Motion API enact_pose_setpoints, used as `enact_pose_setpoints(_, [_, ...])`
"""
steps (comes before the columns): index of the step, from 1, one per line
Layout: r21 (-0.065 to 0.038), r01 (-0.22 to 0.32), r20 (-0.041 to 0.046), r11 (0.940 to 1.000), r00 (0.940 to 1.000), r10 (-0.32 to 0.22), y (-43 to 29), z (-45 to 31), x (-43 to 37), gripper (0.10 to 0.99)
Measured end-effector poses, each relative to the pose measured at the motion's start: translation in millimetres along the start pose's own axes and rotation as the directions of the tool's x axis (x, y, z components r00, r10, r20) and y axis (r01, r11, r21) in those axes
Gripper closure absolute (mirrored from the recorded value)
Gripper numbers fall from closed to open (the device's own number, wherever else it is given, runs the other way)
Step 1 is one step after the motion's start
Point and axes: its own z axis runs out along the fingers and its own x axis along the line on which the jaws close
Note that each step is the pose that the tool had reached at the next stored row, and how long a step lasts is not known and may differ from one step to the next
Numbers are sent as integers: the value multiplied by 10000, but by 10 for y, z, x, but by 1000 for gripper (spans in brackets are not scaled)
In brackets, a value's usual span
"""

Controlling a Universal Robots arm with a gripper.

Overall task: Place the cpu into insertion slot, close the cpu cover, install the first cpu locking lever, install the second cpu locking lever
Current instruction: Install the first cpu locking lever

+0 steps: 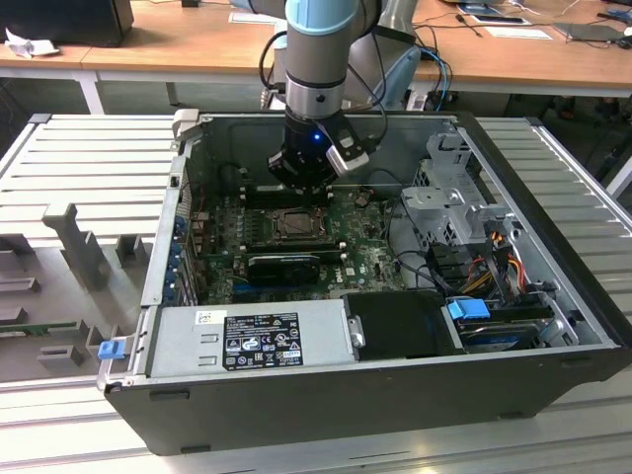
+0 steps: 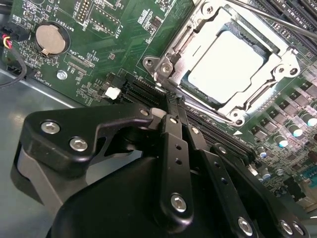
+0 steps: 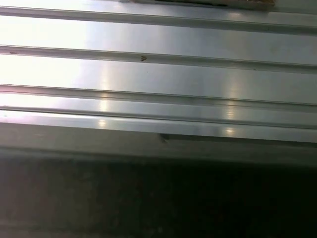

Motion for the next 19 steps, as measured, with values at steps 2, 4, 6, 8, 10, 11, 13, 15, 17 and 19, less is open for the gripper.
enact_pose_setpoints(2, [8, -4, 1, 10000, 10000, 4, -1, 8, -3, 980])
enact_pose_setpoints(4, [14, -8, 0, 10000, 10000, 8, -4, 11, -5, 980])
enact_pose_setpoints(6, [17, -18, 0, 10000, 10000, 18, -12, 15, -6, 980])
enact_pose_setpoints(8, [16, -25, 1, 10000, 10000, 25, -23, 19, -6, 980])
enact_pose_setpoints(10, [13, -31, 3, 10000, 10000, 31, -34, 23, -6, 980])
enact_pose_setpoints(11, [14, -34, 3, 10000, 10000, 34, -39, 25, -5, 980])
enact_pose_setpoints(13, [11, -35, 4, 10000, 10000, 35, -48, 31, -5, 980])
enact_pose_setpoints(15, [-15, -36, 3, 10000, 10000, 36, -54, 39, -4, 980])
enact_pose_setpoints(17, [-49, -37, 4, 10000, 10000, 37, -56, 41, -4, 980])
enact_pose_setpoints(19, [-61, -36, 7, 10000, 10000, 36, -55, 34, -5, 980])
